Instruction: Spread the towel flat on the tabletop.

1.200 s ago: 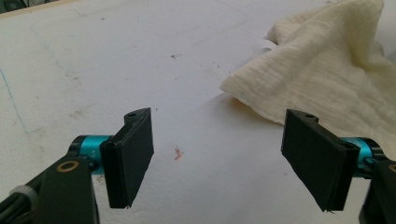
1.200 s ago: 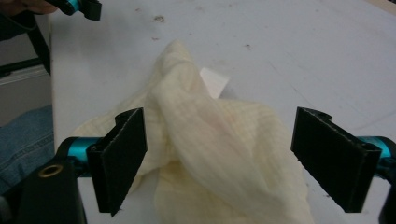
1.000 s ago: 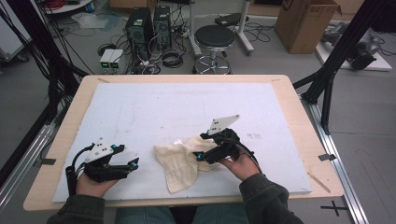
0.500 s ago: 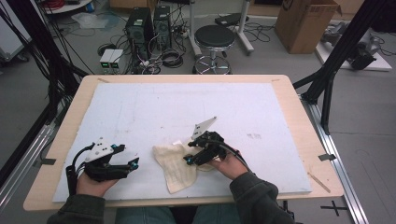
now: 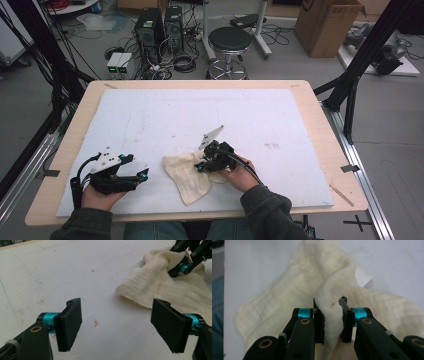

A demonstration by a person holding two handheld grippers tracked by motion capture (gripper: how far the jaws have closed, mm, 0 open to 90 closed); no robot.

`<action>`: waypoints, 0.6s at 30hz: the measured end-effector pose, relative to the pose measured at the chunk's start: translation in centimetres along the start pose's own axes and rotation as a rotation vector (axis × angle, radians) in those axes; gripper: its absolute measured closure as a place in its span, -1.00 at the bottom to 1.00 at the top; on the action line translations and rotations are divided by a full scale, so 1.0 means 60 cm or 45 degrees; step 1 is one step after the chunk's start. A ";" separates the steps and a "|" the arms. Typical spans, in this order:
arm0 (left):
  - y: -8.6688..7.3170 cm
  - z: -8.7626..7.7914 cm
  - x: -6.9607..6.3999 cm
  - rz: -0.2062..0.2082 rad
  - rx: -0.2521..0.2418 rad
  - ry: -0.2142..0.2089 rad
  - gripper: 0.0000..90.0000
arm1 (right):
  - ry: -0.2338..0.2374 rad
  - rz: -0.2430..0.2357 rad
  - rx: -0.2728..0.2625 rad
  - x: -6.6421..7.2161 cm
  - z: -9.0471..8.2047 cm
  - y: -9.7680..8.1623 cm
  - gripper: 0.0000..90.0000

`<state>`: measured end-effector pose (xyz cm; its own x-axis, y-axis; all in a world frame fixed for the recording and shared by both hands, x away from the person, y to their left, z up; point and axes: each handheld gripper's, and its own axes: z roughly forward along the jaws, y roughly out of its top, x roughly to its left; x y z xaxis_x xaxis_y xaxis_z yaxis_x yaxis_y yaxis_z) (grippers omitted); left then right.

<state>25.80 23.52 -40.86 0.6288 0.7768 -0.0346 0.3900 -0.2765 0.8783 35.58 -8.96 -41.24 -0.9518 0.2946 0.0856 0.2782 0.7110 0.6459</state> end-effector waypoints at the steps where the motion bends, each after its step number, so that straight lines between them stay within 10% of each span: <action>1: 0.000 0.000 0.000 0.002 0.000 0.000 -0.43 | -0.011 0.012 -0.030 -0.002 -0.004 0.002 0.76; 14: 0.002 0.002 0.002 0.005 -0.003 -0.003 -0.43 | -0.157 0.041 -0.163 -0.013 -0.040 0.064 0.76; 18: 0.002 0.002 0.003 0.005 -0.002 -0.006 -0.43 | -0.176 0.062 -0.097 -0.026 -0.014 0.084 0.74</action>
<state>26.04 23.53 -40.83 0.6335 0.7730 -0.0334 0.3862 -0.2785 0.8793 38.36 -6.39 -37.50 -0.9089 0.4166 0.0163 0.3080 0.6446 0.6997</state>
